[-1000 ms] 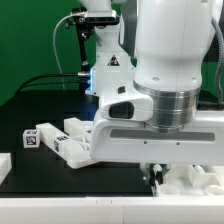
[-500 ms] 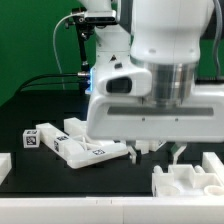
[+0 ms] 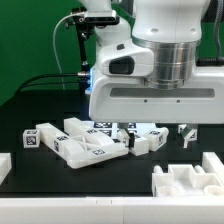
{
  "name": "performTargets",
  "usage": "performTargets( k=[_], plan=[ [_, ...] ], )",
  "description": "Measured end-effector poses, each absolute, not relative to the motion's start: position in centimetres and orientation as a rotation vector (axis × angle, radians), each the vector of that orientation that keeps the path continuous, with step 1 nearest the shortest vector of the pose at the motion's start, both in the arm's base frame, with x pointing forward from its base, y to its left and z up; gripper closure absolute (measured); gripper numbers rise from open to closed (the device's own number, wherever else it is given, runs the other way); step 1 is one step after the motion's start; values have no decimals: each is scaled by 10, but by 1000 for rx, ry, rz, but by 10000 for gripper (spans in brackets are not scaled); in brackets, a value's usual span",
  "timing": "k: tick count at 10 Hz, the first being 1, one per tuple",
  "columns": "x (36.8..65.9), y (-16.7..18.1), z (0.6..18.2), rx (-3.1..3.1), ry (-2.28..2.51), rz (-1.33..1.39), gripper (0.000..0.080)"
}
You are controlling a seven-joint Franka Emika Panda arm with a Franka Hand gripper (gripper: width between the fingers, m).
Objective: Assemble chair
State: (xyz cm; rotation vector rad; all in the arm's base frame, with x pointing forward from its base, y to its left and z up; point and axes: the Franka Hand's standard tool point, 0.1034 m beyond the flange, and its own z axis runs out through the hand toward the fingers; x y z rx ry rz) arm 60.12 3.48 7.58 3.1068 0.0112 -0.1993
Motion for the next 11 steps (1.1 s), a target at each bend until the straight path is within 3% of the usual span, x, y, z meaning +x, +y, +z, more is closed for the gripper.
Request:
performTargets(
  k=[8, 11],
  plan=[
    [583, 47, 69, 3084, 107, -272, 150],
    [551, 42, 74, 3040, 22, -595, 150]
  ],
)
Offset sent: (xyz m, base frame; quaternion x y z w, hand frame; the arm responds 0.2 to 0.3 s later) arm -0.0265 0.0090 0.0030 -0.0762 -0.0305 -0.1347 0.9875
